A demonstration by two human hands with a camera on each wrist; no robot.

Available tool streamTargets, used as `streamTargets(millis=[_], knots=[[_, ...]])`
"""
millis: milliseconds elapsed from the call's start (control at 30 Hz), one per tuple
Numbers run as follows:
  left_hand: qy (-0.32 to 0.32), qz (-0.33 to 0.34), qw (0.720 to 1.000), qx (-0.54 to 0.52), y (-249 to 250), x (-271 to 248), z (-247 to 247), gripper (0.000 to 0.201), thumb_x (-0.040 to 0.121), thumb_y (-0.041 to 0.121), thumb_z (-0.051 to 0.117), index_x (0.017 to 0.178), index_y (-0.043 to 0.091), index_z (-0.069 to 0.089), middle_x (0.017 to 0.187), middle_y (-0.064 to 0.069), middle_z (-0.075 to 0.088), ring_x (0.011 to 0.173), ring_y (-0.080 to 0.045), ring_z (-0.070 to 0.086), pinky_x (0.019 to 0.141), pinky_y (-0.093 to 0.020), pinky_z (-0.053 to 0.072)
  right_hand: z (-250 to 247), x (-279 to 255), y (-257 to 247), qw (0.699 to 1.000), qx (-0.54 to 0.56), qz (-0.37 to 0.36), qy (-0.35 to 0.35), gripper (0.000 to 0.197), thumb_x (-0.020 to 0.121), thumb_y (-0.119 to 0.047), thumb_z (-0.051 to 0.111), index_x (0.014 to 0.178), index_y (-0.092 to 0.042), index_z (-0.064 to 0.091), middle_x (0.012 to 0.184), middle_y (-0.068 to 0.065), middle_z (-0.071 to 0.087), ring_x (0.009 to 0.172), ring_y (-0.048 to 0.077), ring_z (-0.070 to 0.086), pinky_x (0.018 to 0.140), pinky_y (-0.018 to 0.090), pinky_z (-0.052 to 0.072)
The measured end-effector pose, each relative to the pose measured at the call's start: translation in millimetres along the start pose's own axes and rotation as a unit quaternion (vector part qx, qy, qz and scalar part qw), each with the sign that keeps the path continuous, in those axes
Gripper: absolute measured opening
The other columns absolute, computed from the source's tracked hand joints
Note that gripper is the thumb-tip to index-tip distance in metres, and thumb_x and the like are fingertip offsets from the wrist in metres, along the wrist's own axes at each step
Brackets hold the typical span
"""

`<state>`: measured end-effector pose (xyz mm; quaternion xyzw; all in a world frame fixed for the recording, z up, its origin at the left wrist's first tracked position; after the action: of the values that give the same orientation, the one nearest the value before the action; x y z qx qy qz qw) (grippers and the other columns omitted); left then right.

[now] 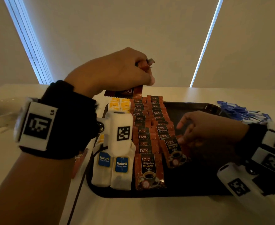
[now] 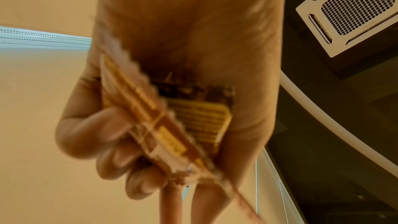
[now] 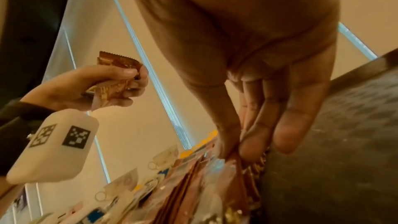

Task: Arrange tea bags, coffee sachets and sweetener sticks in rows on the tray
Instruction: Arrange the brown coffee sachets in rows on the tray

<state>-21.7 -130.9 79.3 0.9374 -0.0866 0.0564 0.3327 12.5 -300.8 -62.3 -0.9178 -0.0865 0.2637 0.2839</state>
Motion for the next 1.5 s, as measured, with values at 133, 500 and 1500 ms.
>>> streamTargets(millis=[133, 500, 1500], knots=[[-0.003, 0.004, 1.0, 0.015, -1.2, 1.5, 1.5, 0.021, 0.088, 0.035, 0.06, 0.101, 0.019, 0.059, 0.093, 0.001, 0.059, 0.08, -0.011, 0.057, 0.07, -0.023, 0.043, 4.4, 10.6, -6.5, 1.0, -0.007, -0.01, -0.001, 0.028, 0.078, -0.006, 0.069, 0.094, -0.019, 0.05, 0.08, 0.002, 0.063, 0.065, 0.014, 0.062, 0.051, 0.02, 0.047], [-0.01, 0.007, 1.0, 0.025, -4.5, 4.6, 2.9, 0.026, 0.087, 0.038, 0.06, 0.102, 0.017, 0.058, 0.092, 0.001, 0.057, 0.078, -0.012, 0.056, 0.068, -0.022, 0.042, 10.1, 18.0, -19.1, 0.996, -0.091, -0.006, -0.016, 0.025, 0.082, -0.013, 0.067, 0.097, -0.018, 0.047, 0.072, -0.002, 0.062, 0.056, 0.007, 0.06, 0.05, 0.017, 0.048], [-0.048, 0.042, 0.998, 0.027, 5.0, 1.9, 14.0, 0.018, 0.091, 0.028, 0.058, 0.103, 0.015, 0.062, 0.072, 0.007, 0.052, 0.054, -0.002, 0.05, 0.049, -0.013, 0.039, -43.7, -55.2, -87.9, 0.947, 0.045, -0.249, 0.197, 0.004, 0.09, -0.021, 0.056, 0.088, -0.019, 0.059, 0.082, 0.002, 0.065, 0.068, 0.01, 0.066, 0.052, 0.014, 0.051]])
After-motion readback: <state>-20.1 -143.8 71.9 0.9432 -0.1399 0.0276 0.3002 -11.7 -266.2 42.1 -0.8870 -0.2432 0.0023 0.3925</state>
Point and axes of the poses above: each hand's wrist, its own x-axis towards the middle knuckle, its own z-axis out of the palm, y = z × x, the point moved 10 cm from there along x, towards the middle knuckle
